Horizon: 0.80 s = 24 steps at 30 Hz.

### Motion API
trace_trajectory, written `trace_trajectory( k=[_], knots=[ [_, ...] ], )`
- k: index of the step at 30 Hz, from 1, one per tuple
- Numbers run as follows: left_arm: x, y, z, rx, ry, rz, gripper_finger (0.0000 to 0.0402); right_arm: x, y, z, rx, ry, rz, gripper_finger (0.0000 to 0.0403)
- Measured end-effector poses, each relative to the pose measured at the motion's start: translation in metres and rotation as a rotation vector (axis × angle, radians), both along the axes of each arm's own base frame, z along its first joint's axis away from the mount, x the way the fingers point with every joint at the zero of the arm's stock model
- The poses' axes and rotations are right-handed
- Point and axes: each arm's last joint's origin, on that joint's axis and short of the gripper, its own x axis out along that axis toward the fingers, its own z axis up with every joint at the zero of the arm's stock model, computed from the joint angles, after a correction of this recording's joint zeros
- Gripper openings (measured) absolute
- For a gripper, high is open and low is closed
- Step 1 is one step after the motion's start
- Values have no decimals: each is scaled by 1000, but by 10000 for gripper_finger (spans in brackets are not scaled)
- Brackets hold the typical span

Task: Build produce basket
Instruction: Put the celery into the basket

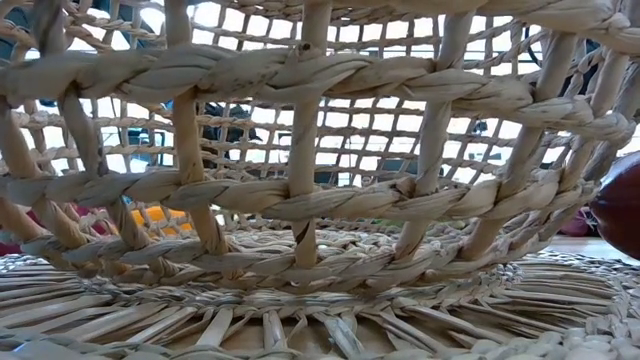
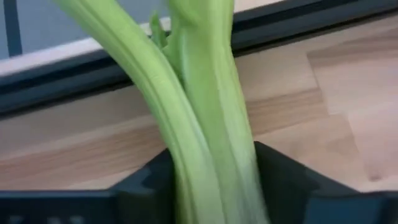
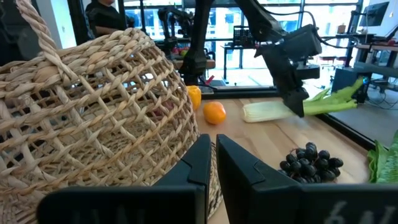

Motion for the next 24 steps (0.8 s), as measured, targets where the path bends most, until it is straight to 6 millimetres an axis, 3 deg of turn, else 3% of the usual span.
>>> trace_trajectory(
  k=[6,12,18,24],
  knots=[
    [-1,-15,40,104,-16,-129,62,0,0,0,2,0,0,18],
    [-9,-51,106,296,-127,-252,58,0,0,0,1,0,0,18],
    [-19,-114,173,529,-347,-426,61,0,0,0,0,0,0,18],
    [-14,-189,215,696,-665,-696,62,0,0,0,2,0,0,18]
  ],
)
